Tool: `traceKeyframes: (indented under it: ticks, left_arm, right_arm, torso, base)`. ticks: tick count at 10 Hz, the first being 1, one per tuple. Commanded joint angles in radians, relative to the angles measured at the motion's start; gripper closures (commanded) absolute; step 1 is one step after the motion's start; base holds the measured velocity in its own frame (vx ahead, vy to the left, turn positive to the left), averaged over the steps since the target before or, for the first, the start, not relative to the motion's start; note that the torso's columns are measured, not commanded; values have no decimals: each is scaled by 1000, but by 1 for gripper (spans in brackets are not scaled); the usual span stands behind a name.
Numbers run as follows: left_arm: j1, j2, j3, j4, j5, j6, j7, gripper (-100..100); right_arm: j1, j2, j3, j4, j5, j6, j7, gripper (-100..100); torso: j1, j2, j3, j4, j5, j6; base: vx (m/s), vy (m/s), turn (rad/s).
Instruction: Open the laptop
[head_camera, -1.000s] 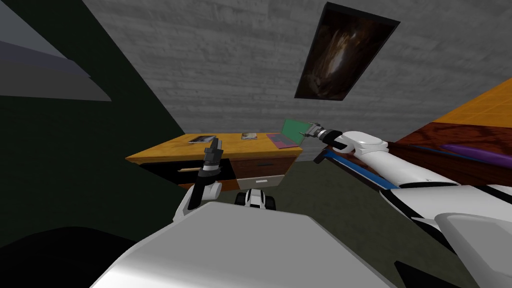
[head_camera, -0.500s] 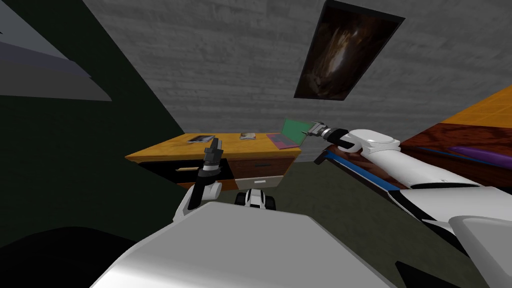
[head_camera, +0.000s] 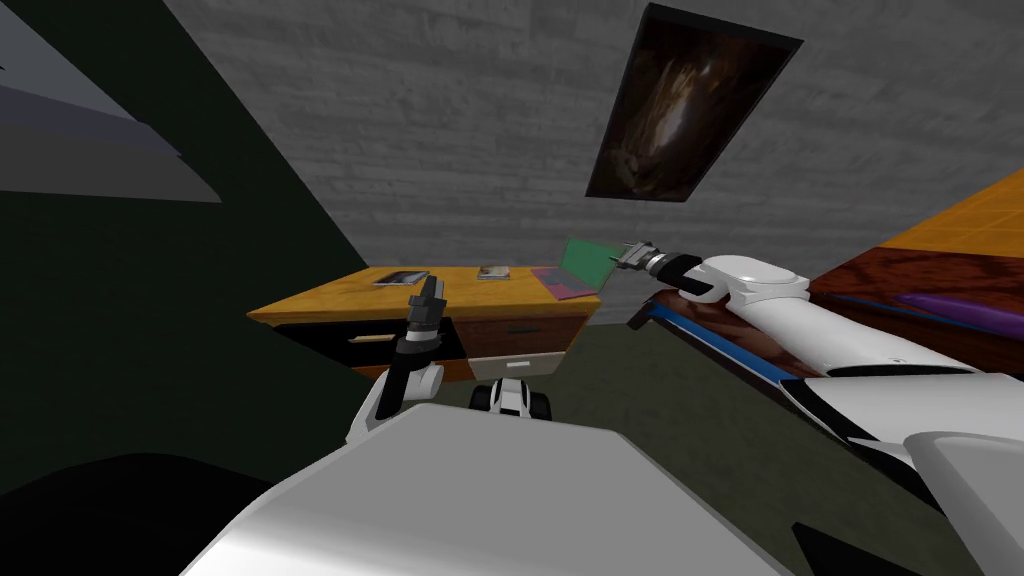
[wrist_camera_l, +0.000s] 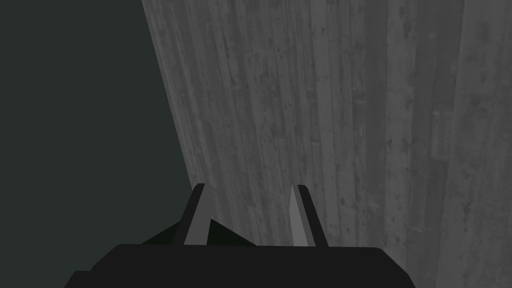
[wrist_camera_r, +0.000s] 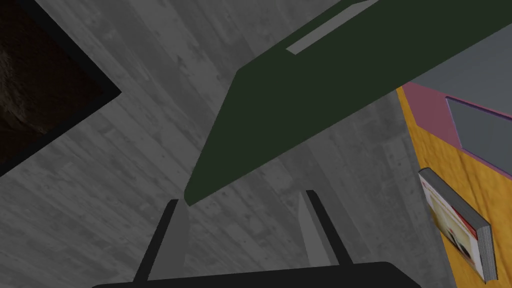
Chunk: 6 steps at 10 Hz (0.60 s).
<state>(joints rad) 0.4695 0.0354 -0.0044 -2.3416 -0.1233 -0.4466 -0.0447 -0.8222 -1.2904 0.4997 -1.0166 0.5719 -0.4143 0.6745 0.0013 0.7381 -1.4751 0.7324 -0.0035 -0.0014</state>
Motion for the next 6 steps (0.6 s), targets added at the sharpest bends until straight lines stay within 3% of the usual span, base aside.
traceKeyframes:
  ticks: [1, 6]
  left_arm:
    - [0, 0, 0, 0, 0, 0, 0, 0]
    - [0, 0, 0, 0, 0, 0, 0, 0]
  right_arm:
    - [6, 35, 10, -27, 40, 40, 75, 100]
    - [11, 72, 12, -60, 87, 94, 171, 100]
  torso:
    - [1, -1, -1, -2, -1, -2]
    - [-10, -12, -9, -4, -3, 2]
  base:
    - [-53, 5, 12]
    - [-57, 25, 21]
